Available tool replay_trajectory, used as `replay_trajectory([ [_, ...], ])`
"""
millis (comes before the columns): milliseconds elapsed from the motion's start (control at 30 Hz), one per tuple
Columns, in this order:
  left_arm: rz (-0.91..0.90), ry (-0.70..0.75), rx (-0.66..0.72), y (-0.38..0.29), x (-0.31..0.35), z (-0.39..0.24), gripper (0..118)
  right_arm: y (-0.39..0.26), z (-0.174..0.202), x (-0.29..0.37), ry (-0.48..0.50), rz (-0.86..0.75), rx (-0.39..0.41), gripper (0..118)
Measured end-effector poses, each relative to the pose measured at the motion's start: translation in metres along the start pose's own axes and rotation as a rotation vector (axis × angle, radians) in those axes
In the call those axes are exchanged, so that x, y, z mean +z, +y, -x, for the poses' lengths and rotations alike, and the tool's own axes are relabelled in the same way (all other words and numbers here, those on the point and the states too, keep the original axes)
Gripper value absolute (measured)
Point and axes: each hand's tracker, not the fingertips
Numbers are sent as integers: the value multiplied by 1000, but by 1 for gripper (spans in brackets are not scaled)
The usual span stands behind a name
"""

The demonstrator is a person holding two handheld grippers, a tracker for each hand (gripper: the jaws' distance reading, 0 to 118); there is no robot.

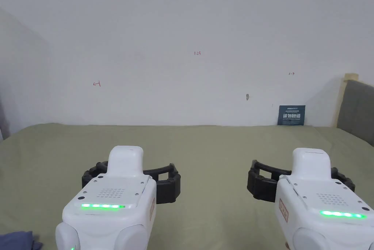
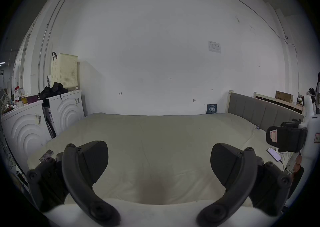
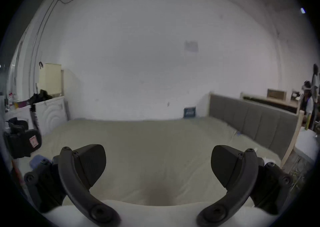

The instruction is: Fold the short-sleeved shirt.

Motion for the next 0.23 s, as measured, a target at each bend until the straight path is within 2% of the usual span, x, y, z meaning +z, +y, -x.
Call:
replay_trajectory([
  [100, 2, 6, 3, 0, -1, 2, 118, 3, 1, 5, 26, -14, 67, 118],
  [233, -10, 10, 8, 3, 1, 2, 118, 2, 2, 3, 47, -7, 65, 118],
])
